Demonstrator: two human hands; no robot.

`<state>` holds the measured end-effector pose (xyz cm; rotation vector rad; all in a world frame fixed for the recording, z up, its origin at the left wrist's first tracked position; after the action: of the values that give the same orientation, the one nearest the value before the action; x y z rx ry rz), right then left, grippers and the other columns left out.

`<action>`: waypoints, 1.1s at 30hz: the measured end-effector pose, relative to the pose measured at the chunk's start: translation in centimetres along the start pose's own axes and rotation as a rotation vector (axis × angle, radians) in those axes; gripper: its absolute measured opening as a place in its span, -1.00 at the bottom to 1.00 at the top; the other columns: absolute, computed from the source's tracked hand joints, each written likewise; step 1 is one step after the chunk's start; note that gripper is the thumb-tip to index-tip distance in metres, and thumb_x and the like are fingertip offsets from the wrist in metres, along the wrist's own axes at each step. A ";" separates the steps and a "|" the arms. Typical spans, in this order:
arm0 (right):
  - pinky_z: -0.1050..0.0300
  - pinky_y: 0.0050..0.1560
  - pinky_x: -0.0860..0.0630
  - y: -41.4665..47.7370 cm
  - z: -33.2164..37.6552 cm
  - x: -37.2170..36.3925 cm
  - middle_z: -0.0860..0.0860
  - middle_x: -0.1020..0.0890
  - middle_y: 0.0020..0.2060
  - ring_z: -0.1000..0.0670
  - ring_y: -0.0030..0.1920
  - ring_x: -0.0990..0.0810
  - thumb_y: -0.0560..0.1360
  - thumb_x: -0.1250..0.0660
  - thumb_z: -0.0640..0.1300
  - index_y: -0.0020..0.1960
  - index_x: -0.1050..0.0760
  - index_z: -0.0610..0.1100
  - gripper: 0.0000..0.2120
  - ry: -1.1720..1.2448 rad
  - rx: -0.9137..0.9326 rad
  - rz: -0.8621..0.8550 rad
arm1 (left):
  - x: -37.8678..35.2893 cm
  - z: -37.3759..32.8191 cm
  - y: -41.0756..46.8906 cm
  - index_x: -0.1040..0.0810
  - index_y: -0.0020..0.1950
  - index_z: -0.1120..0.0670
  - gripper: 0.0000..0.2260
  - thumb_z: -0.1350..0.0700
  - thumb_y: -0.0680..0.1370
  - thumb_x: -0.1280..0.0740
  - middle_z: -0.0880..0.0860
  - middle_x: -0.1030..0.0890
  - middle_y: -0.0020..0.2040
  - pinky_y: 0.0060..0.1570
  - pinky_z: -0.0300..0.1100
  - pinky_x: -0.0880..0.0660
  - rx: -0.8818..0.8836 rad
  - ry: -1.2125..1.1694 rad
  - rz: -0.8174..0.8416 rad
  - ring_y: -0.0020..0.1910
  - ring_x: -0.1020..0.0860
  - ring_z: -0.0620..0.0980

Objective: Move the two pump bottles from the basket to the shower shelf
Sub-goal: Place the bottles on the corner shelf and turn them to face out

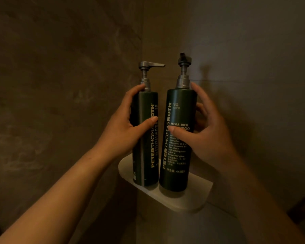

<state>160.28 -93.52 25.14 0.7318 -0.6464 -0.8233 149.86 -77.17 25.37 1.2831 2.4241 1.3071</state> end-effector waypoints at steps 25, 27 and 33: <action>0.19 0.10 -0.52 -0.5 -2.6 -2.2 0.56 -0.37 0.16 0.30 0.25 -0.40 0.30 -0.52 -0.15 0.38 -0.20 0.36 -0.16 -0.153 -0.027 -0.082 | -0.2 4.7 1.0 -0.16 0.36 -0.39 -0.35 0.01 0.42 -0.40 -0.50 -0.37 0.19 -0.08 -0.41 -0.52 -0.053 -0.085 0.079 0.20 -0.42 -0.35; 0.15 0.14 -0.50 -0.6 -2.6 -2.2 0.55 -0.36 0.17 0.30 0.26 -0.40 0.29 -0.51 -0.12 0.39 -0.18 0.36 -0.16 -0.156 -0.027 -0.083 | -0.3 4.8 0.8 -0.14 0.37 -0.41 -0.34 -0.02 0.41 -0.41 -0.43 -0.36 0.24 -0.06 -0.32 -0.53 -0.054 -0.088 0.089 0.23 -0.42 -0.32; 0.13 0.18 -0.47 -0.9 -2.6 -2.5 0.38 -0.35 0.29 0.27 0.30 -0.37 0.31 -0.49 -0.10 0.42 -0.11 0.38 -0.13 -0.149 -0.026 -0.049 | -0.4 4.7 0.4 -0.05 0.38 -0.46 -0.27 -0.10 0.37 -0.40 -0.40 -0.32 0.32 0.08 -0.27 -0.46 -0.049 -0.086 0.071 0.27 -0.36 -0.35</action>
<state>160.56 -91.10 22.34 0.6695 -0.7522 -0.9357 152.51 -74.35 22.64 1.3947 2.2949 1.2909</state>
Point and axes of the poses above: each hand's wrist, its own y-axis towards the middle knuckle, its own x-axis out of the back of the hand, z = x × y, the point moved 2 cm from there along y, towards the middle knuckle
